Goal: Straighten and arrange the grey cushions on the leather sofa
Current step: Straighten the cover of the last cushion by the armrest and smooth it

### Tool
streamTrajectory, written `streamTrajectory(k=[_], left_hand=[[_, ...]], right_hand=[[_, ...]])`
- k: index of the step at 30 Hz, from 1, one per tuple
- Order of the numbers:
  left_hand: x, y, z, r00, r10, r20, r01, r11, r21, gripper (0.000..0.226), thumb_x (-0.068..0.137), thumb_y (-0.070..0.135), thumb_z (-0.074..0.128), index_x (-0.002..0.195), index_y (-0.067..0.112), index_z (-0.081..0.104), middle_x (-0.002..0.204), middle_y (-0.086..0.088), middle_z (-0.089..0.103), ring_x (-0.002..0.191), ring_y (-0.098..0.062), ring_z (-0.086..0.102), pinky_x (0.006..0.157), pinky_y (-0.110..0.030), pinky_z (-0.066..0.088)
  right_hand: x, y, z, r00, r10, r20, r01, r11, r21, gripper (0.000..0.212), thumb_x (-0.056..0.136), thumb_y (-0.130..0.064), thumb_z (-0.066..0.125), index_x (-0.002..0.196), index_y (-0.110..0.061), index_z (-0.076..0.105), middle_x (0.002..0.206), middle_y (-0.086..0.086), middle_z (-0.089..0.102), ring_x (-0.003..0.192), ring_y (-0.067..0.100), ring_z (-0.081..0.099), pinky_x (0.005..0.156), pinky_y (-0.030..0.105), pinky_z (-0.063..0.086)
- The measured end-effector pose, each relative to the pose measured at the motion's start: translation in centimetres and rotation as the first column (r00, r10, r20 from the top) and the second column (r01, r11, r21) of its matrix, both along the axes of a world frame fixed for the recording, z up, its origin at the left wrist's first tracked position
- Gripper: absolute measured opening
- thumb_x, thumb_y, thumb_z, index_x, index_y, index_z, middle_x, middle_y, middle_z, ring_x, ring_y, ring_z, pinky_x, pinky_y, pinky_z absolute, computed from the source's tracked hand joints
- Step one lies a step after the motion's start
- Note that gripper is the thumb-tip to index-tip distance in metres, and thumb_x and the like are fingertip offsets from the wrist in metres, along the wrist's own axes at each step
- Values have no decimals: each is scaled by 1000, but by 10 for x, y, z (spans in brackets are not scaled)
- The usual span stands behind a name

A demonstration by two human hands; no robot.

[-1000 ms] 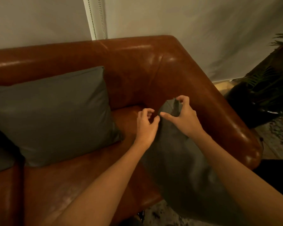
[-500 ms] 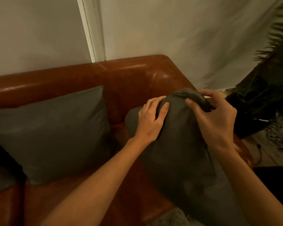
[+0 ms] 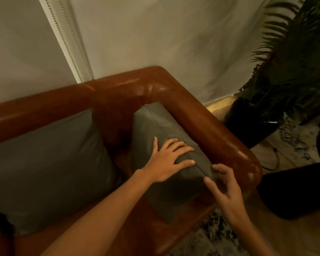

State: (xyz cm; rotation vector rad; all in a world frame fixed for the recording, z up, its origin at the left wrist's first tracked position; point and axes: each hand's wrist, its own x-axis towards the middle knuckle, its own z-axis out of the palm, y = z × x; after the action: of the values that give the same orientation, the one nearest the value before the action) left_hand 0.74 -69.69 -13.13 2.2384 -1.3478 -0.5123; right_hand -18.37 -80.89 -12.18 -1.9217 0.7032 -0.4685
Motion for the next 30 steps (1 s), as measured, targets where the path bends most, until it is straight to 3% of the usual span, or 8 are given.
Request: streamTrajectory(k=[3,7,13,18,20,22,24,30], left_hand=[[-6,-1,0,998,35,-48,-37,999,-37,51,92,66,33,140,48,40,149,20,33,143,-2,7,109,-62,-19],[-6,-2,-1,996,72,-45,-75,995,-71,48,92,63,35,137,49,44,146,20,37,143,-3,9,110,-60,-18],[-9,-3,-3,993,111,-35,-114,988,-108,43,93,59,38,134,49,48,142,20,41,142,-3,13,112,-59,-15],[-16,0,-4,997,74,-18,-76,989,-126,49,90,64,38,136,49,45,145,21,38,143,-1,10,111,-60,-19],[-23,3,-7,997,78,18,-75,986,-150,52,89,68,38,136,48,45,145,20,39,143,-2,12,110,-59,-21],[-34,5,-12,994,88,61,-75,979,-189,54,87,69,38,135,46,48,143,18,43,143,-5,16,110,-60,-20],[-53,7,-19,988,72,135,-42,976,-213,54,86,69,39,132,44,53,138,15,49,140,-8,24,110,-65,-14],[-112,6,-43,961,40,275,52,946,-319,54,85,68,46,130,40,56,134,11,54,135,-13,37,111,-70,-3]], right_hand=[[-13,-6,1,999,47,20,-45,995,-92,16,99,-40,52,109,-47,62,118,-17,56,118,5,53,99,28,43],[-10,-15,11,991,122,-51,-127,987,-98,20,91,-33,57,107,-40,67,114,-20,60,115,1,56,94,17,45],[-3,-25,20,986,95,-140,-133,949,-288,14,86,-23,70,99,-25,74,100,-15,70,101,-5,61,89,14,48],[-22,-12,9,994,16,-104,-47,952,-301,22,93,-17,62,100,-37,59,99,-24,62,97,-21,54,81,1,42],[-31,-8,10,998,-6,-57,-6,976,-217,23,96,-23,56,94,-46,55,96,-24,64,97,-16,58,80,6,46],[-28,-15,19,997,-67,40,72,990,-120,6,96,-45,50,95,-44,56,103,-19,65,98,-1,65,81,20,54],[-8,-28,34,993,-91,76,103,981,-163,18,95,-57,46,97,-43,57,103,-18,63,95,4,64,79,32,54],[129,-48,67,941,293,-170,-335,874,-352,16,101,-26,48,110,-25,61,107,-9,61,99,3,57,88,27,47]])
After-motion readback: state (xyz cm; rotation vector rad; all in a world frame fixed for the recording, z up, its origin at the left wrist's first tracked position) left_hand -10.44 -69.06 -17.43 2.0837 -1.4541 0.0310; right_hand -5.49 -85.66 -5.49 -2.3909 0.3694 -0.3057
